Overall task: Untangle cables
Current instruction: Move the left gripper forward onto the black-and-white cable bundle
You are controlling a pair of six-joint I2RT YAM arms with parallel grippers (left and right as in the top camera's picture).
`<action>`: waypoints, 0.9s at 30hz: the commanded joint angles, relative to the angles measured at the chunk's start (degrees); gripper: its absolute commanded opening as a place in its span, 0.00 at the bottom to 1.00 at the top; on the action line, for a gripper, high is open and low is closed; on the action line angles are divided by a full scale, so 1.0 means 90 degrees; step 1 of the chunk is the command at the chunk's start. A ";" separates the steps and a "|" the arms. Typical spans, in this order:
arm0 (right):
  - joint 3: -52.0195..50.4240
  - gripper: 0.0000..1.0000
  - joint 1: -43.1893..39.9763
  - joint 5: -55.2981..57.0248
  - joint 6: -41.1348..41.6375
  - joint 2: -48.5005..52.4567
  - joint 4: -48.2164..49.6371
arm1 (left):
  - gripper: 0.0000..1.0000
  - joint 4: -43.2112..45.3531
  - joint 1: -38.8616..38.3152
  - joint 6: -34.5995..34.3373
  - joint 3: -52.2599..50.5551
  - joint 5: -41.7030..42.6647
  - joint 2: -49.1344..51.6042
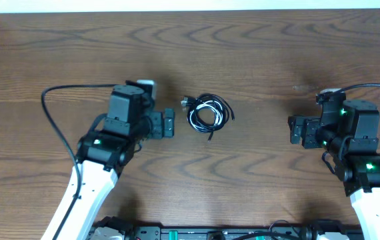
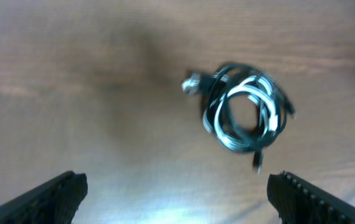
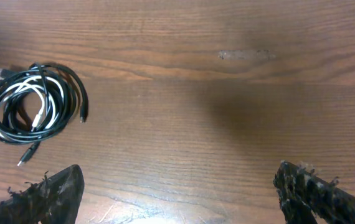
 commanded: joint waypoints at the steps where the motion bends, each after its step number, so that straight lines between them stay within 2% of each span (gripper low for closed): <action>1: 0.0136 0.95 0.0058 -0.0061 -0.0083 0.0075 -0.0070 | 0.98 0.0520 -0.0185 0.0083 0.0160 0.0017 0.0277; 10: 0.0136 0.95 0.0058 -0.0061 -0.0083 0.0075 -0.0056 | 0.98 0.1093 -0.0340 0.0124 0.0158 0.0136 0.1066; 13: 0.0136 0.95 0.0056 -0.0061 -0.0083 0.0075 -0.0044 | 0.98 0.1443 -0.0685 0.0459 0.0158 0.0121 0.1642; 16: 0.0136 0.96 0.0056 -0.0061 -0.0083 0.0075 -0.0044 | 0.99 0.1790 -0.0799 0.0440 0.0158 0.0107 0.2358; 27: 0.0136 0.96 0.0056 -0.0061 -0.0083 0.0075 -0.0036 | 0.98 0.2829 -0.1202 0.0418 0.0158 0.0109 0.3859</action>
